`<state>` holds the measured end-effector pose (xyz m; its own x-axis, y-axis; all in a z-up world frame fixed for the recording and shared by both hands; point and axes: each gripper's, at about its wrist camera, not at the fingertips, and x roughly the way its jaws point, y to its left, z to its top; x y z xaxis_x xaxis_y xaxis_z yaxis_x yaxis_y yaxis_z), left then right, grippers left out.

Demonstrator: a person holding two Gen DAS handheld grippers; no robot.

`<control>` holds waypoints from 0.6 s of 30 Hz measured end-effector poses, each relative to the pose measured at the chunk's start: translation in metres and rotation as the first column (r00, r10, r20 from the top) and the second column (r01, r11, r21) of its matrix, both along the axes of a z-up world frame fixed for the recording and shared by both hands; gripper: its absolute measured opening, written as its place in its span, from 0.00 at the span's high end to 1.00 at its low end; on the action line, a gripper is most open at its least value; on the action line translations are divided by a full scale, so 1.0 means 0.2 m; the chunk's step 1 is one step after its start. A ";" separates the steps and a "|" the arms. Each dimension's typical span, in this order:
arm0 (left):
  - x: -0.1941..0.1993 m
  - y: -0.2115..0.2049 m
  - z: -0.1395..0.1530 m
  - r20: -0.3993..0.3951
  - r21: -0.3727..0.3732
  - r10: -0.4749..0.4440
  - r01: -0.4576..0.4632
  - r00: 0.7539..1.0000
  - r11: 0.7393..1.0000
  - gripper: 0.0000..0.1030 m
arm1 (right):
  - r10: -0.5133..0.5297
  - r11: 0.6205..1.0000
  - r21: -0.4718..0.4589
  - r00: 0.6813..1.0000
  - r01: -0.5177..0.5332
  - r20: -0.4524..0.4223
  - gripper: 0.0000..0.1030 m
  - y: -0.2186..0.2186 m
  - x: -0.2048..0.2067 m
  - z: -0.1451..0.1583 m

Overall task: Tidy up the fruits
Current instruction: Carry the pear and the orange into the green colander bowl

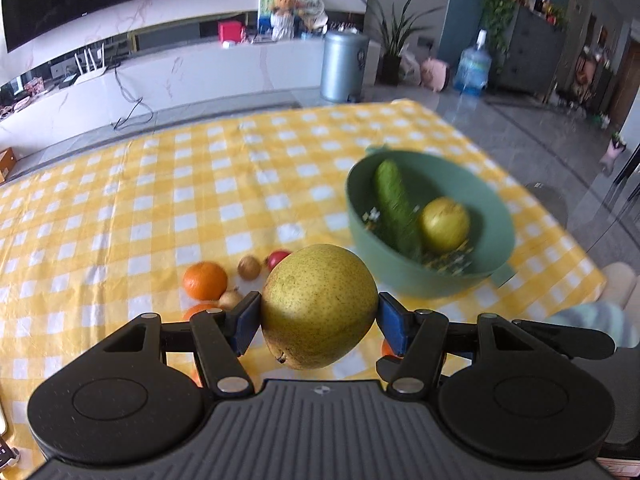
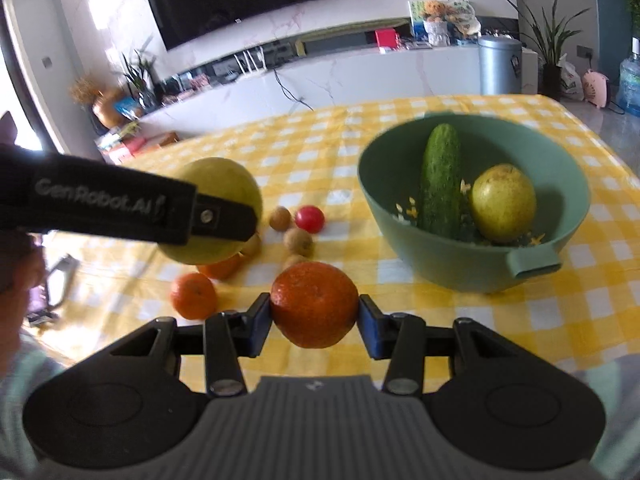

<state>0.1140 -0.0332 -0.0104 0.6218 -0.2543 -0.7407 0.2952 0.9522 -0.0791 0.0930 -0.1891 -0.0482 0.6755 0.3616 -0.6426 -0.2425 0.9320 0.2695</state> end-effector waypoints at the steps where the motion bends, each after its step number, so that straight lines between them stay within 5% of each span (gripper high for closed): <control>1: 0.00 -0.01 0.02 0.005 -0.013 -0.004 0.004 1.000 1.000 0.31 | -0.001 1.000 -0.008 1.000 0.001 0.019 0.58 -0.02 -0.02 0.03; 11: 0.07 -0.15 0.12 0.012 -0.109 -0.069 0.069 0.998 0.992 0.31 | -0.006 0.995 -0.094 0.998 0.012 0.064 0.58 -0.34 0.04 0.25; 18: 0.22 -0.31 0.11 -0.047 -0.157 -0.124 0.115 0.991 0.981 0.31 | 0.116 0.975 -0.192 0.993 -0.112 0.012 0.58 -0.52 0.23 0.30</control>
